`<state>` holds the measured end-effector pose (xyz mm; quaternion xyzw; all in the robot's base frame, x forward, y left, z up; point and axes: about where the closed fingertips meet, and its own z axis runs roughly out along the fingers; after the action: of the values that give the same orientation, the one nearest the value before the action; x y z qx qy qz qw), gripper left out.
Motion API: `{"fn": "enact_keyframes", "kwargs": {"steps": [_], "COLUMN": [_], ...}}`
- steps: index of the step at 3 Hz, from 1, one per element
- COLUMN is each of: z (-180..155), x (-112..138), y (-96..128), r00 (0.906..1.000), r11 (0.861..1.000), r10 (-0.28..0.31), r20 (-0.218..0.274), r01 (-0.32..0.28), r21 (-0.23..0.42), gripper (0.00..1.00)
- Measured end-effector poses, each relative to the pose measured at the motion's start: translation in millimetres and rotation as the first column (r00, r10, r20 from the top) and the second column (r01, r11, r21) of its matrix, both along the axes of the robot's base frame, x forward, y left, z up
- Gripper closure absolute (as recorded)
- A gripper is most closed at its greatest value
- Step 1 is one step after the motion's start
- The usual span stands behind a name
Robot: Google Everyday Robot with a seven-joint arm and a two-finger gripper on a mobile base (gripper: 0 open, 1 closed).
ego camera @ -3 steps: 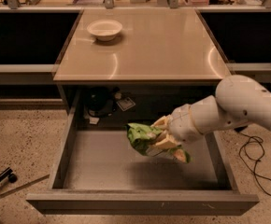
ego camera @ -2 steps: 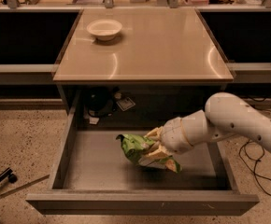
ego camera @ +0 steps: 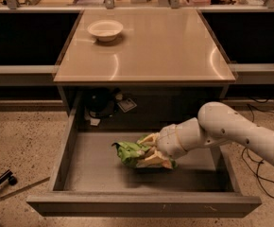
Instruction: Place green rice chip bag into top drawer
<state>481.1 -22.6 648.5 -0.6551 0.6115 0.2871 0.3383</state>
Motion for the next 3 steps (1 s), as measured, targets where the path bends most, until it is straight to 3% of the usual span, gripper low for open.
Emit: {"fn": "enact_keyframes", "kwargs": {"steps": [3], "z": [0.0], "x": [0.0], "y": [0.1], "r00": [1.0000], "r11": [1.000], "r10": [0.000], "r20": [0.000], "r01": [0.000], "r21": [0.000], "gripper": [0.11]}}
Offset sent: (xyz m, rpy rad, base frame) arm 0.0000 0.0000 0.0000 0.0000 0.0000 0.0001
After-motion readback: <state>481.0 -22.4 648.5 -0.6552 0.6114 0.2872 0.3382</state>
